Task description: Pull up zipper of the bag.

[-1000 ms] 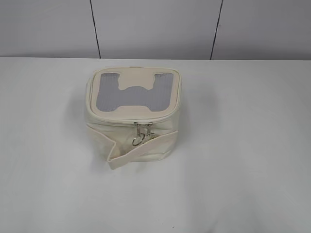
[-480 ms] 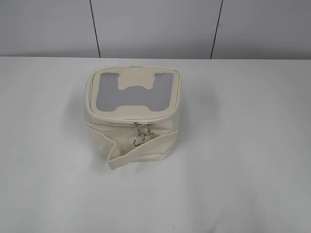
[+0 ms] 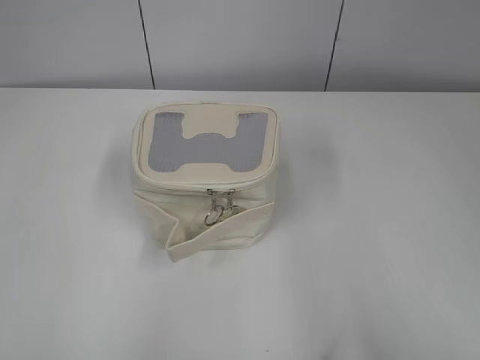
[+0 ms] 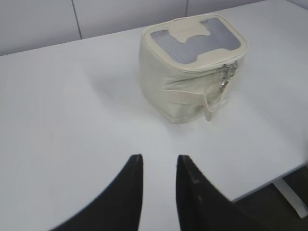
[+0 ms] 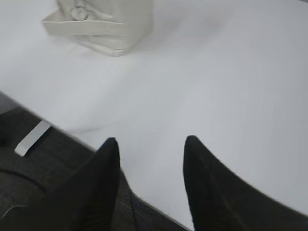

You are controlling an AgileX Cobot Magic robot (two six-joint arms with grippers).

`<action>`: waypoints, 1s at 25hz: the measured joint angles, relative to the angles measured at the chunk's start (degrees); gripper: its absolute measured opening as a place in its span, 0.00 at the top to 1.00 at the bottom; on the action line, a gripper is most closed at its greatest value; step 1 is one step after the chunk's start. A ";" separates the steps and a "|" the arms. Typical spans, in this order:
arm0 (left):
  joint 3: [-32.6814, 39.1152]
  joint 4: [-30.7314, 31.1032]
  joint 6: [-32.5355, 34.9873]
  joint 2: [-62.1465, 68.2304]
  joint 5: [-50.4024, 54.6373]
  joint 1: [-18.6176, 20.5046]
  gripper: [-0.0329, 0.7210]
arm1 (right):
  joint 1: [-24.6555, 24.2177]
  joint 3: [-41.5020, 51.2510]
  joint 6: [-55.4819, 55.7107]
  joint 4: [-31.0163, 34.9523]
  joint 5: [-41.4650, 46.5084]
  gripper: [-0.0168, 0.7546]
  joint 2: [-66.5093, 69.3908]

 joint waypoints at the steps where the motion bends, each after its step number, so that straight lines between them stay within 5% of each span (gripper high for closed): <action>1: 0.00 0.00 0.00 0.00 0.00 2.50 0.72 | -3.46 0.00 0.00 0.00 -0.02 0.52 -0.60; 6: 0.07 0.07 0.00 -0.04 0.00 17.49 0.72 | -21.68 0.01 -0.04 -0.07 -0.08 0.53 -1.69; 9: 0.07 0.07 0.00 -0.04 0.00 21.05 0.72 | -28.27 0.01 -0.04 -0.12 -0.14 0.53 -1.69; 25: 0.07 0.02 0.05 -0.04 0.00 20.82 0.72 | -29.13 0.01 -0.04 -0.07 -0.19 0.53 -1.69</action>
